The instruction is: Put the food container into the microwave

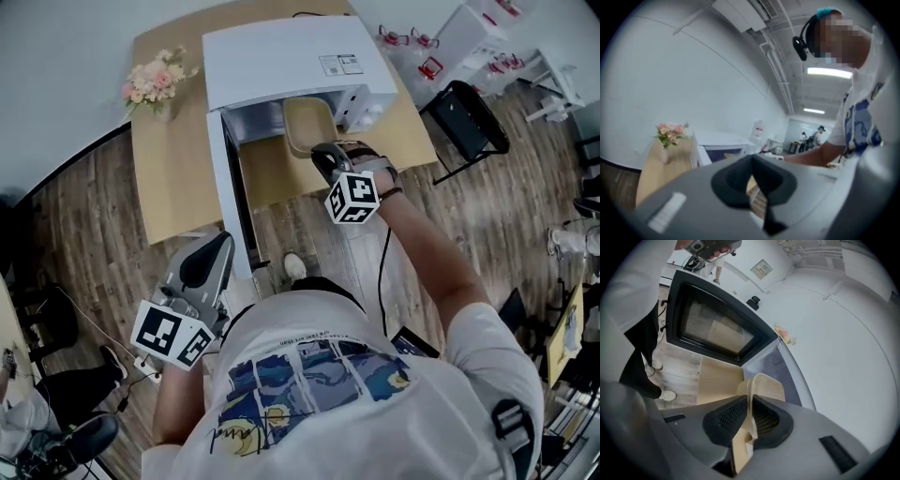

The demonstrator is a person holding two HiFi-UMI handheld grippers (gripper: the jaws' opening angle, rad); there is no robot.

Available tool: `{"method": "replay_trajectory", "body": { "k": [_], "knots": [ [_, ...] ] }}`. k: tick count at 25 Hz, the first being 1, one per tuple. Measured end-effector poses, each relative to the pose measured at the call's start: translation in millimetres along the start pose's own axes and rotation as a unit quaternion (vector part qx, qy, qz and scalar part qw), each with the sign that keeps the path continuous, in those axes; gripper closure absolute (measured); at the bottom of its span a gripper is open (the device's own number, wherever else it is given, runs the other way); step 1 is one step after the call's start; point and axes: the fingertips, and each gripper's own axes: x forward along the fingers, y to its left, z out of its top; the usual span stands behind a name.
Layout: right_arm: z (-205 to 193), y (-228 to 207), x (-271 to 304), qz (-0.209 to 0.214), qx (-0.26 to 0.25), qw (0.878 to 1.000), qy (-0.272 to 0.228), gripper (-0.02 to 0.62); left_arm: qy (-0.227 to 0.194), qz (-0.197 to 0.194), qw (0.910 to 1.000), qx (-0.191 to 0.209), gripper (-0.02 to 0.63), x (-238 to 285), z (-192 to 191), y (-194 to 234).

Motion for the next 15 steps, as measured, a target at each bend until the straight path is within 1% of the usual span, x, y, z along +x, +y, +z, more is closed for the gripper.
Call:
{"method": "replay_trajectory", "body": {
  "k": [5, 9, 15],
  "knots": [
    [-24, -16, 56, 0.004, -0.018, 1.000, 0.007, 0.565, -0.002, 0.051, 0.9987, -0.009, 0.598, 8, 3, 15],
    [-39, -27, 89, -0.001, -0.029, 0.999, 0.014, 0.565, -0.002, 0.090, 0.9958, -0.018, 0.598, 9, 2, 24],
    [-51, -42, 124, -0.021, -0.040, 0.999, 0.028, 0.565, -0.001, 0.126, 0.9916, -0.029, 0.598, 15, -1, 28]
  ]
}}
